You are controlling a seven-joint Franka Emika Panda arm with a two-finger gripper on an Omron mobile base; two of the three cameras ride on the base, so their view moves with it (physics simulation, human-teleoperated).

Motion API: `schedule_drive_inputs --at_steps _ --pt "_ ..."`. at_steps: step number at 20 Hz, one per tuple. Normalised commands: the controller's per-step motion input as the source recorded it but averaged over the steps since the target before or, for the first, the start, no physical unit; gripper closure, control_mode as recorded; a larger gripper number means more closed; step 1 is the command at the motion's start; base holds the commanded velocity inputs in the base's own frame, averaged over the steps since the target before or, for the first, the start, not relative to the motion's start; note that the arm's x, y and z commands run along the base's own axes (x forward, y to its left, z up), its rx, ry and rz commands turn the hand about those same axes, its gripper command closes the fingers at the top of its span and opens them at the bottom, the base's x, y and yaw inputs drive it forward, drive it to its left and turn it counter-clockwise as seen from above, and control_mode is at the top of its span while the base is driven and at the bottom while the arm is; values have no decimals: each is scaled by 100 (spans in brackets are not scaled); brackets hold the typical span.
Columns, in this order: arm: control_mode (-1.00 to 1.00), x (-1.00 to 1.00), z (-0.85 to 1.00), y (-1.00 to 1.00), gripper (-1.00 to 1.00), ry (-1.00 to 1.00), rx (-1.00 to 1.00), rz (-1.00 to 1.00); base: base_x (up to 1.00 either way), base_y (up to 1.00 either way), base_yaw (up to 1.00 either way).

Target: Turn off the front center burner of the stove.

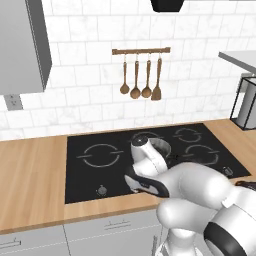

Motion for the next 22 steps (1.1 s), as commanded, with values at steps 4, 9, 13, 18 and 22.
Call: schedule_drive_inputs --at_steps 4,9,13,18,22 --pt "-100 11 -1 -5 -100 0 0 0 0 0 0" --pt "-100 0 -19 -25 -100 0 0 0 0 0 0" --pt "-100 0 -14 -11 -100 0 0 0 0 0 0" --pt "-100 0 -13 3 100 0 0 0 0 0 0" --pt "-100 0 -10 2 100 0 0 0 0 0 0"
